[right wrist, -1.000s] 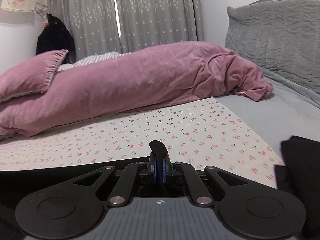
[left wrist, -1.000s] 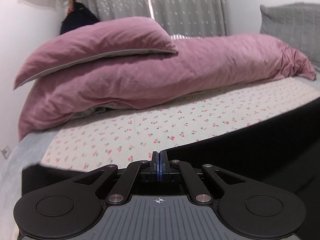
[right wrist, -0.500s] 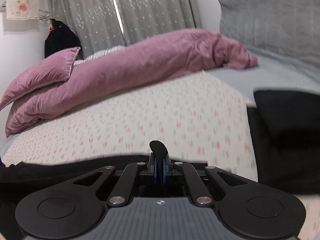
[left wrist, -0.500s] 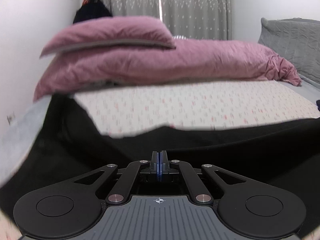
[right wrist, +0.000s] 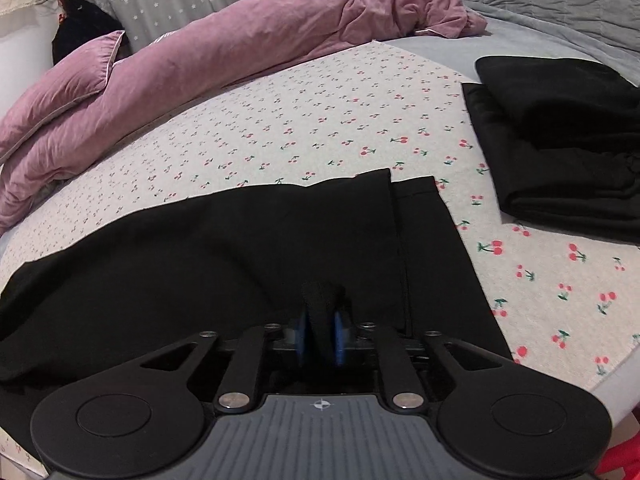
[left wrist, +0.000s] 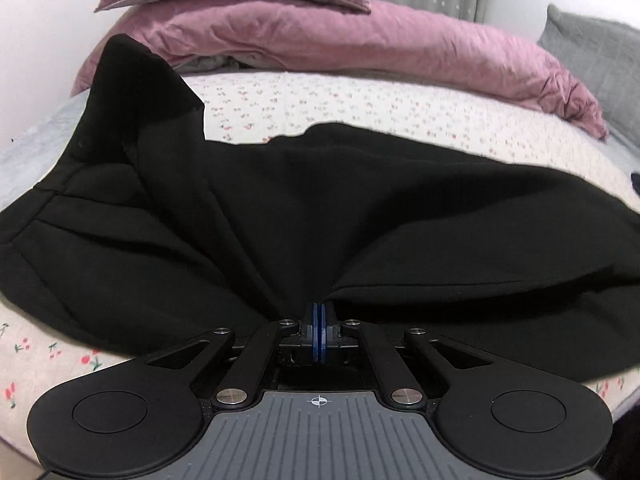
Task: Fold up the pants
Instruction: 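Lift and fold the trousers lengthwise with both grippers, then release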
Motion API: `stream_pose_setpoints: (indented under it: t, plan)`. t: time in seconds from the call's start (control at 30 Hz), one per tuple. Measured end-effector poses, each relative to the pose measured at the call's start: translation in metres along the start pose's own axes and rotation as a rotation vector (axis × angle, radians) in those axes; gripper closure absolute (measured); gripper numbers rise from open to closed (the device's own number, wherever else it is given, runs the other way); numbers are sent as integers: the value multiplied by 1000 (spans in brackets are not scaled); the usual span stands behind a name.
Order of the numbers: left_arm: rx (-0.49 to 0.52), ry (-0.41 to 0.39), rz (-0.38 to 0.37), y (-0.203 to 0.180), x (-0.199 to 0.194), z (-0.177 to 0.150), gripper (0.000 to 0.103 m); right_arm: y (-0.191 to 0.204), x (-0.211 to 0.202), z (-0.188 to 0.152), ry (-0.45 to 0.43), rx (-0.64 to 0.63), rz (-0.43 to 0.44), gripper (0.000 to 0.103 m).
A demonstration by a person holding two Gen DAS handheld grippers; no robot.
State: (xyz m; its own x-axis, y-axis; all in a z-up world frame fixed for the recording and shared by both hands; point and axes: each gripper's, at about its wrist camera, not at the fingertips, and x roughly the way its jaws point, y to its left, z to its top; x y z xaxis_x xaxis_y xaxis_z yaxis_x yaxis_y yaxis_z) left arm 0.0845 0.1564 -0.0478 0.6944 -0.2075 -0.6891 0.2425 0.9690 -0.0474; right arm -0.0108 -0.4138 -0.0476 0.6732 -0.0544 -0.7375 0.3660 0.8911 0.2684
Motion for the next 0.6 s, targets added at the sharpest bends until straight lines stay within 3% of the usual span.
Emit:
stream_pose_setpoints:
  t: [0.13,0.17,0.2,0.27,0.3,0.4,0.6]
  plan:
    - [107,-47,63,-24,-14,-3,92,-10,-24,-5,-43,57,11,46]
    - [157,-79,51,-31,-20,-5,84,-15,-31,-6,-55,77,17,36]
    - [214,-118,11,-41,-26,-6,79,-20,-37,-7,-67,109,20,32]
    - [307,-179,-62,-60,-34,-8,46,-32,-43,-10,-66,174,47,32]
    - [346,-205,-85,-70,-37,-9,41,-38,-44,-11,-57,210,70,32]
    - [467,-242,-179,-107,-36,-7,39,-55,-46,-17,-28,333,168,32]
    - [682,-241,-329,-184,-12,-7,39,-76,-40,-32,36,545,341,32]
